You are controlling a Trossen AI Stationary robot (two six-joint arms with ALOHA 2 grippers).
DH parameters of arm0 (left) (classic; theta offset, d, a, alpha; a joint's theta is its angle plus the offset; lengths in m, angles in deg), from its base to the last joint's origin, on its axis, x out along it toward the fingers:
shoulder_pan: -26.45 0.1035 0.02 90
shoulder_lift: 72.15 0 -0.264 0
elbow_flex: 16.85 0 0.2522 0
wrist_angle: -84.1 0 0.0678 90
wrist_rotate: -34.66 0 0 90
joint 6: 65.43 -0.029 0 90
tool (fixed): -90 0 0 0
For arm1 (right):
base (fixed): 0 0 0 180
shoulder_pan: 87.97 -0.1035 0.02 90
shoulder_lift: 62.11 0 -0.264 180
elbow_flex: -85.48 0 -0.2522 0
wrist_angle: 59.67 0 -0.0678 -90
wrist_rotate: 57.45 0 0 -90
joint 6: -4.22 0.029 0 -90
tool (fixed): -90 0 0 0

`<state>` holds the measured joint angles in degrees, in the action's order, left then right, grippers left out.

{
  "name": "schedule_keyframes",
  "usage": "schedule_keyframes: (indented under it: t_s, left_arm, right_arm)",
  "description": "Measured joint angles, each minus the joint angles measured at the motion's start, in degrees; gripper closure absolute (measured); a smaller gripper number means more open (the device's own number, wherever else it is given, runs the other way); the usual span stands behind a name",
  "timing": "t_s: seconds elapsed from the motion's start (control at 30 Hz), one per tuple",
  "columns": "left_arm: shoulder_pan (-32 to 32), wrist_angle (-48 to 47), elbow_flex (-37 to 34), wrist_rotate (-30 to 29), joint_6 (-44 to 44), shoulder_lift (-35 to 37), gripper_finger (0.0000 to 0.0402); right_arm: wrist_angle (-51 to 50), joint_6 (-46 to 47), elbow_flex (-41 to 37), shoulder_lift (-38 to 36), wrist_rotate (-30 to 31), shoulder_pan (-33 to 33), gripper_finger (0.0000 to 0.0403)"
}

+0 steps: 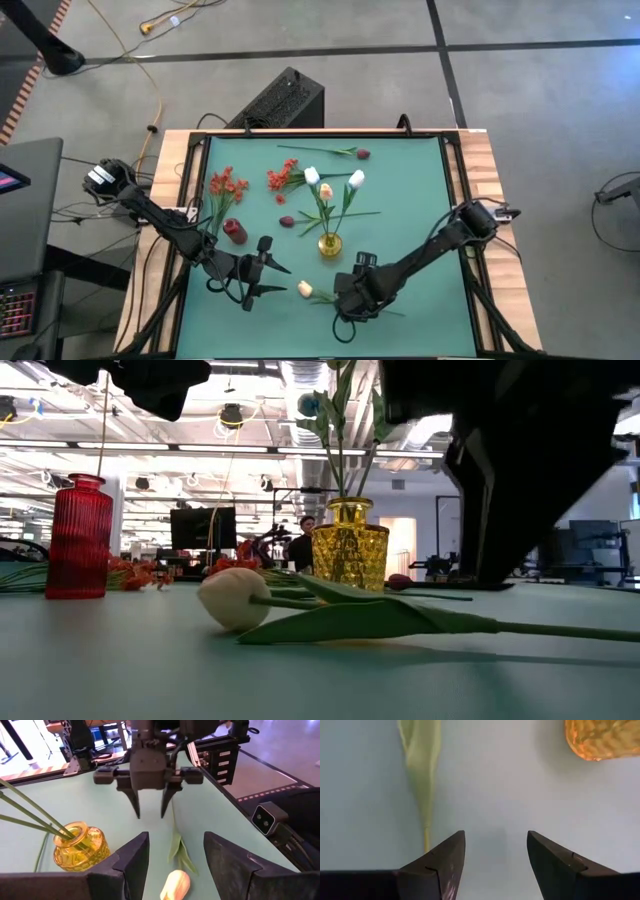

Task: Sort flowers into vase by color
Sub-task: Put the yellow flower into the yellow vase

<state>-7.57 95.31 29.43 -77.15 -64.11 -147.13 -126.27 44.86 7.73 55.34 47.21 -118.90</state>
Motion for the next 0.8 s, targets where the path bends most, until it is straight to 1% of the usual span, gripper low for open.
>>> schedule_keyframes:
  t_s: [0.2,0.4,0.6,0.8]
  left_arm:
    - [0.0,0.0,0.0,0.0,0.3,0.0,0.0223]
    - [0.0,0.0,0.0,0.0,0.38,0.0,0.0223]
    - [0.0,0.11,0.0,0.0,0.42,0.0,0.0223]
    - [0.0,0.19,0.0,0.0,0.4,0.0,0.0223]
  right_arm:
    - [5.19,0.64,0.76,-0.02,-4.19,-1.27,0.0163]
    - [7.82,4.12,-1.03,-0.04,-4.41,-2.5,0.0163]
    - [15.41,4.36,-5.49,-0.04,-4.27,-2.33,0.0163]
    - [17.81,4.42,-7.63,-0.04,-4.31,-1.52,0.0163]
